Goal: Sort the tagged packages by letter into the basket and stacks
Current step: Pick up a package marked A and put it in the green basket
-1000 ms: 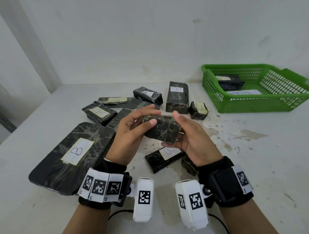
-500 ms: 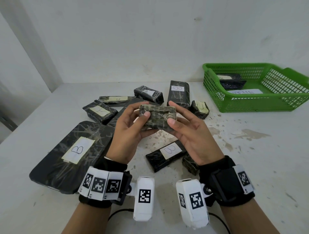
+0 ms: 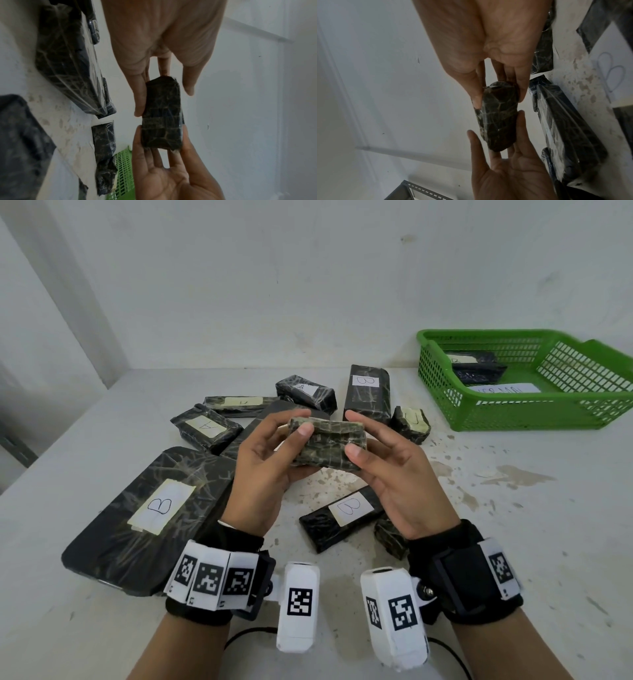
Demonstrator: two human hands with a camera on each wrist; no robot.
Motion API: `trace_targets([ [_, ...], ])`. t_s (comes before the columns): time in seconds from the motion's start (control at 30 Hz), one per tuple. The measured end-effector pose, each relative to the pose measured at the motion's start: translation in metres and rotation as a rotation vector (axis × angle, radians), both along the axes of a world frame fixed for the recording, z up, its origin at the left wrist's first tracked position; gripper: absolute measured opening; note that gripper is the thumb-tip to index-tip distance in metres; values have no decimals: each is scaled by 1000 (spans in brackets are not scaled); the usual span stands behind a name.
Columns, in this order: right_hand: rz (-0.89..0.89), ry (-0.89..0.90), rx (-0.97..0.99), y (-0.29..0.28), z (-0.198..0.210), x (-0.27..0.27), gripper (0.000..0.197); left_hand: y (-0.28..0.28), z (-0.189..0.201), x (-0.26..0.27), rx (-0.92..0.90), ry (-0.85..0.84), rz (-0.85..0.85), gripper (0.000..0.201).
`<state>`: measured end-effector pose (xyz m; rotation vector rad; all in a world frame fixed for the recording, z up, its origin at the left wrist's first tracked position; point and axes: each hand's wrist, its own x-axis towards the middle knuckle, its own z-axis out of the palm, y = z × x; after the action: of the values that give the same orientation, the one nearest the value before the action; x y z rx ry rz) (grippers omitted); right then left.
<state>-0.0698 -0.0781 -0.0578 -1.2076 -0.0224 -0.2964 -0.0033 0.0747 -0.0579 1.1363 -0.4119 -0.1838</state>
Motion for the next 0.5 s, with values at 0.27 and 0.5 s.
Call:
trace_targets([
  [0.27,-75,-23,-30,3,1,0,32,-1,-2,-1,31,-59,19,20],
  [0.5,-105,-31,-63,2,0,1,24,0,-4,2,50,-93,25,14],
])
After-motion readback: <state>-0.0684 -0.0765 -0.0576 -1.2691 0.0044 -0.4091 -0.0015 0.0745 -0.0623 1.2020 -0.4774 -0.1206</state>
